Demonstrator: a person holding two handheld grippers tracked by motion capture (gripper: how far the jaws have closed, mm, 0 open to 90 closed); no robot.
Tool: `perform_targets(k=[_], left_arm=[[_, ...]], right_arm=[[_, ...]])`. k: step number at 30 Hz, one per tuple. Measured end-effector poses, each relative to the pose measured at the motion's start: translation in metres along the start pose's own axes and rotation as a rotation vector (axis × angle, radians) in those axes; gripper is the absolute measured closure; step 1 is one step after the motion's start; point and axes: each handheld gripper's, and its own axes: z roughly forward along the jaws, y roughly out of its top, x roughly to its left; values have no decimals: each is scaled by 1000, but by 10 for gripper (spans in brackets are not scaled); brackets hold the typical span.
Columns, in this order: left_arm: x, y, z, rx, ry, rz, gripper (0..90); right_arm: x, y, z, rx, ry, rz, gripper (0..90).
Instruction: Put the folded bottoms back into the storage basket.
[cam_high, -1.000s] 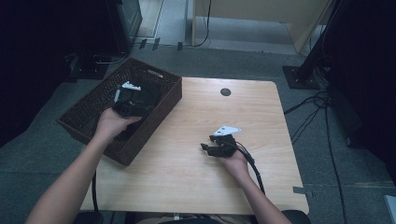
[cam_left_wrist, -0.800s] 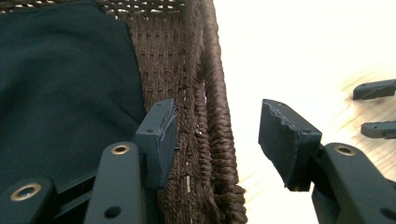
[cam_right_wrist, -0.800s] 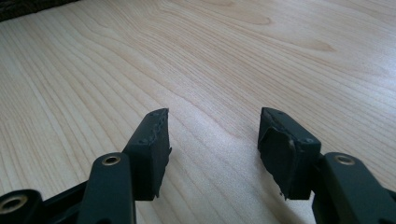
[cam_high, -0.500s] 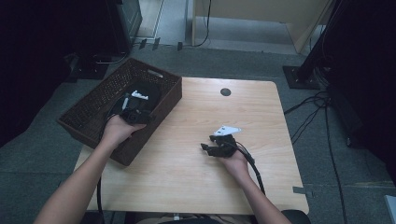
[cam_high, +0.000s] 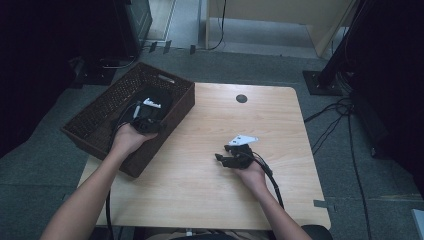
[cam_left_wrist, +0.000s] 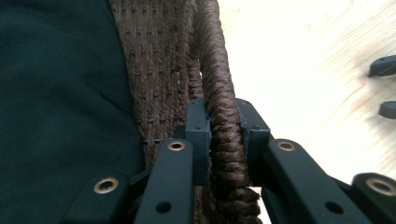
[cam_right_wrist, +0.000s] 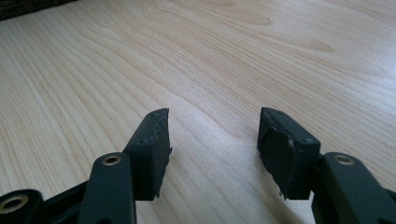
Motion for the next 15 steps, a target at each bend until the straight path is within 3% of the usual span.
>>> perform_targets(k=[7, 12, 15], left_arm=[[-3, 1, 3, -10, 32, -16, 801], [-1, 7, 8, -24, 38, -91, 798], [1, 10, 11, -25, 56, -115, 797]], right_arm=[[0, 0, 0, 0, -2, -6, 444], [0, 0, 0, 0, -1, 0, 444], [0, 0, 0, 1, 1, -4, 447]])
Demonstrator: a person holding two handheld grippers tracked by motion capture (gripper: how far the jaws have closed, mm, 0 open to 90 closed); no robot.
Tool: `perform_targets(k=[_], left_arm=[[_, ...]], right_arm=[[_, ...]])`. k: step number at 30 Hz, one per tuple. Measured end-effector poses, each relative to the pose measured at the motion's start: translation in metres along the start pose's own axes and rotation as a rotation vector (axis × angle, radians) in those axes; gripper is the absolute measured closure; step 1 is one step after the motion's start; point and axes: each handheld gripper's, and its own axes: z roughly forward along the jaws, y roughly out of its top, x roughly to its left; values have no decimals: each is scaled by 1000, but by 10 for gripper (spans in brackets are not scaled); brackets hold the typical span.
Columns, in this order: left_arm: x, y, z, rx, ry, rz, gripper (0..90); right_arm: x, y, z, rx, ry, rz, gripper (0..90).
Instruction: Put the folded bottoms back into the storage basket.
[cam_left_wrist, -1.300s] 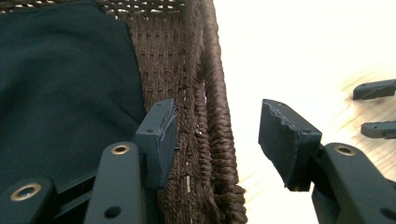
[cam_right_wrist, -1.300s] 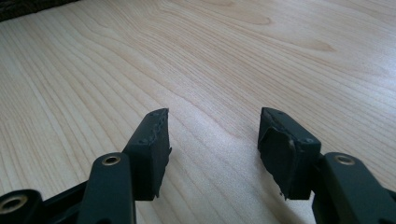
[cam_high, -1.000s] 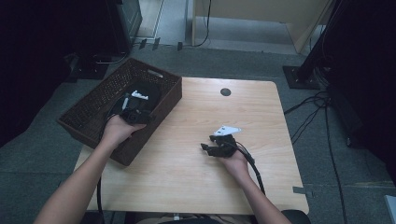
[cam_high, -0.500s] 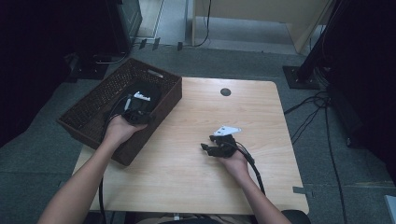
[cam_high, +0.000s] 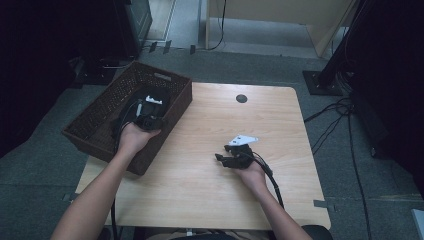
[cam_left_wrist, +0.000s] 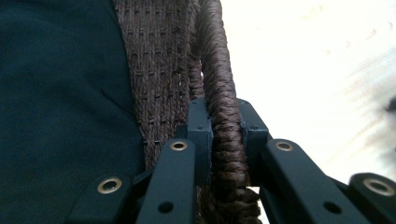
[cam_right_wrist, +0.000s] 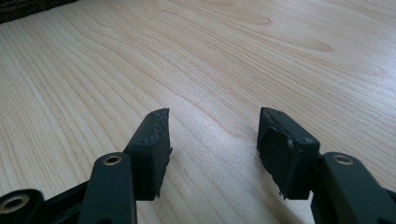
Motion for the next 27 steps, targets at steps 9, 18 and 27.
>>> perform_targets(k=[9, 18, 27], left_arm=[[6, 6, 4, -6, 15, -55, 792], [21, 7, 2, -16, 75, -99, 794], [31, 12, 4, -20, 128, -182, 792]], right_arm=[[-1, -1, -2, 0, -1, 1, 450], [-2, -2, -3, 0, -4, 4, 461], [-2, -2, -3, 1, -8, 2, 463]])
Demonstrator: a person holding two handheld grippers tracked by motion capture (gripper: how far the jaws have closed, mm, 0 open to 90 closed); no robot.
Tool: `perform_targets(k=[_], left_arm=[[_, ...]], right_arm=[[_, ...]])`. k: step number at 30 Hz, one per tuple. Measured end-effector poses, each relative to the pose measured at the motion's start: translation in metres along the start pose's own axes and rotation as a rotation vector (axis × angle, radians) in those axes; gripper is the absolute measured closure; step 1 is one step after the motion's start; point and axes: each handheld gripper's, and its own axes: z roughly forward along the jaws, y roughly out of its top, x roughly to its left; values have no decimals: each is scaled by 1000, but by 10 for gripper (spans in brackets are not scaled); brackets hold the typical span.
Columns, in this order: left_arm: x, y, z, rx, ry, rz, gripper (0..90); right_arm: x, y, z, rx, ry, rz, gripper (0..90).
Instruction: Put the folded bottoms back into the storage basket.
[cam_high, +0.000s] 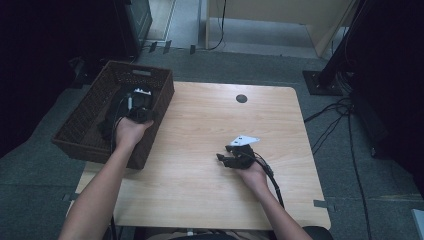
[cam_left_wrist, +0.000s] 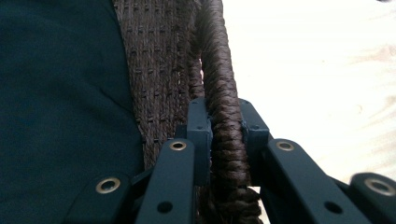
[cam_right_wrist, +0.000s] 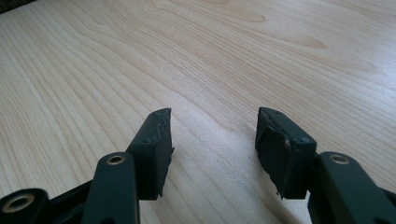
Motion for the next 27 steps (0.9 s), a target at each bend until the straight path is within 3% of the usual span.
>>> perform_targets(k=[6, 10, 18, 20, 22, 25, 27], left_arm=[[-5, 10, 8, -2, 33, -69, 788], [-4, 13, 9, 11, 19, -94, 775], [3, 10, 10, 36, -8, -100, 645], [1, 10, 8, 9, -3, -85, 632], [1, 11, 4, 13, -1, -70, 612], [0, 14, -6, 8, -20, -50, 593], [-3, 16, -14, -20, -24, -31, 587]], right_arm=[[0, 0, 0, -3, 3, 6, 463], [-1, 0, 0, -2, 7, 11, 465], [-1, 0, 0, -1, 5, 8, 465], [-1, 0, 0, -2, 7, 10, 465], [-1, 0, 0, -2, 7, 11, 465], [-1, 0, 0, -2, 7, 11, 463], [-1, 0, 0, -1, 7, 6, 453]])
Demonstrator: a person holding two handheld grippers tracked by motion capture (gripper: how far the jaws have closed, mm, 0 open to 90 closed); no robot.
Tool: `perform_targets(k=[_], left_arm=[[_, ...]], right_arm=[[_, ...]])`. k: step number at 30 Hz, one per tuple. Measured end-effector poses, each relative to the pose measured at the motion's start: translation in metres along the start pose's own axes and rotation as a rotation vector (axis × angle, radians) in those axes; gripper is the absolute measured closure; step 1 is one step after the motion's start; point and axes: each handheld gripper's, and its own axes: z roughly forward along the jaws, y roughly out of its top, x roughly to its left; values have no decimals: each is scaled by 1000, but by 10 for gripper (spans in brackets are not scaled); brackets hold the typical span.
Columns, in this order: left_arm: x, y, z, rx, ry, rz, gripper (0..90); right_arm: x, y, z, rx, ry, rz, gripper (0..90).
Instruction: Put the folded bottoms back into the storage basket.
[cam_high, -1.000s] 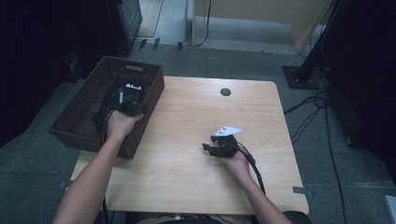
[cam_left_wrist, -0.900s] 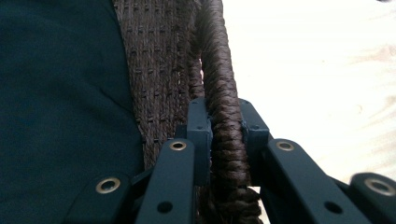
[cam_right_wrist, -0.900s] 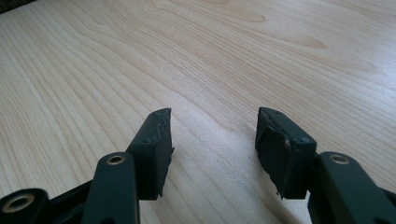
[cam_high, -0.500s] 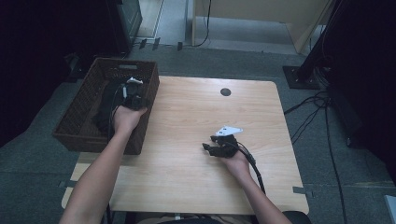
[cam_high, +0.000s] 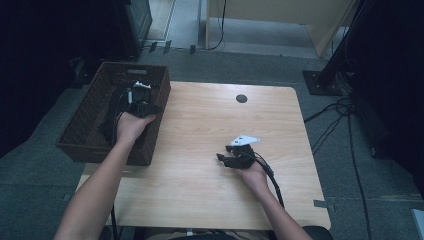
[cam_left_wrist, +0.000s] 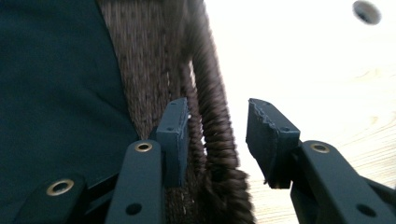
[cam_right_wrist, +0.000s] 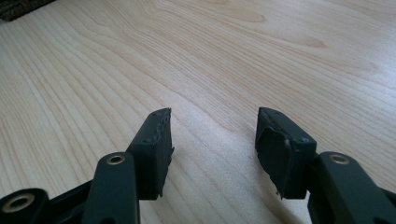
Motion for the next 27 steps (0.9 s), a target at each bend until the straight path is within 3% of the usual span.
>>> perform_targets(k=[6, 10, 19, 27], left_arm=[[-17, 5, -21, -39, -51, 56, 565], [-33, 4, -26, -34, -97, 91, 551], [-65, -12, -25, -23, -192, 146, 522], [-83, -31, -15, 4, -233, 178, 498]], right_arm=[[-1, 0, 0, -2, -6, 4, 440], [-2, -1, -2, 1, -7, 0, 432], [-6, -4, -6, 10, -4, -22, 366], [-3, -4, -5, 22, -3, -65, 298]])
